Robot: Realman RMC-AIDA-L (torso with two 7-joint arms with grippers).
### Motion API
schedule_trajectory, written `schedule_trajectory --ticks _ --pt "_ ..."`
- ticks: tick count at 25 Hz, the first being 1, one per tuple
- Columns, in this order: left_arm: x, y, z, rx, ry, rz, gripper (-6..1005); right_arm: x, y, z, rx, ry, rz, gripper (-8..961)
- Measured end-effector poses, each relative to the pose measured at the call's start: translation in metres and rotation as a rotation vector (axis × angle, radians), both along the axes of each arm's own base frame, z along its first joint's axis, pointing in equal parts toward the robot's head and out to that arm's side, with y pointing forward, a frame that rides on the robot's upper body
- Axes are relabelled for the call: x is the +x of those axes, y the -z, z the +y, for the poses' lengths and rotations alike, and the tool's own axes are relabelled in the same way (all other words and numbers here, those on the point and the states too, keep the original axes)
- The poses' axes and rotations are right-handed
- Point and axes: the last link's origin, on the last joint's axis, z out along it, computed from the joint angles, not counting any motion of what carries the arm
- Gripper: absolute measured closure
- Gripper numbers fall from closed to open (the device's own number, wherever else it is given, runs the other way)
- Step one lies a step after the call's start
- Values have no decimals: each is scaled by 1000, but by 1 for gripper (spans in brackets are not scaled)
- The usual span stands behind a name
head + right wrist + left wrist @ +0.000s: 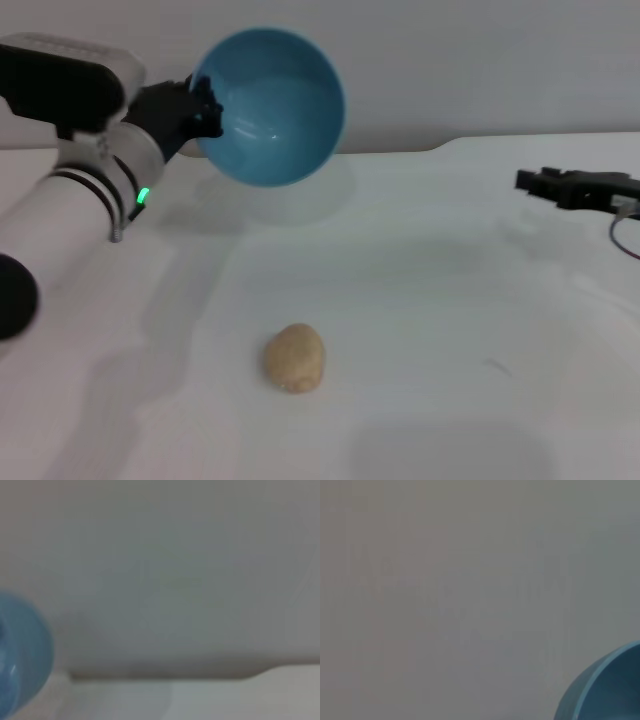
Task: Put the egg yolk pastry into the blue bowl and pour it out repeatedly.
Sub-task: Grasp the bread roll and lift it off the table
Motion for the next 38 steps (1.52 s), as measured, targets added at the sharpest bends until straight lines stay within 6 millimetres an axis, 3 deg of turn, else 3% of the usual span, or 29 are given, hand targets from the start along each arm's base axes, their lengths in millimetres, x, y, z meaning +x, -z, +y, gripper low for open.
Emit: schedule_trajectory --ticks 6,8,11,18,24,31,38 --pt "-29 -26 10 -177 -162 -171 983 -25 23 6 -157 -134 -158 528" --pt "-45 -42 7 -279 -247 -298 982 -40 31 9 -226 -202 -217 528" --pt "-54 -52 3 -318 -300 -344 983 -51 36 11 -258 -241 -230 526" --pt "-73 -50 -7 -397 -470 -227 986 -100 63 17 -381 -395 -275 522" --pt "-64 -42 -7 -438 -502 -173 986 -131 97 7 -511 -487 -268 519" --pt "-57 -41 -4 -439 -504 -164 987 -133 113 -6 -579 -467 -229 417" --pt "-42 -40 2 -439 -459 -136 985 -117 126 -15 -606 -391 -212 417"
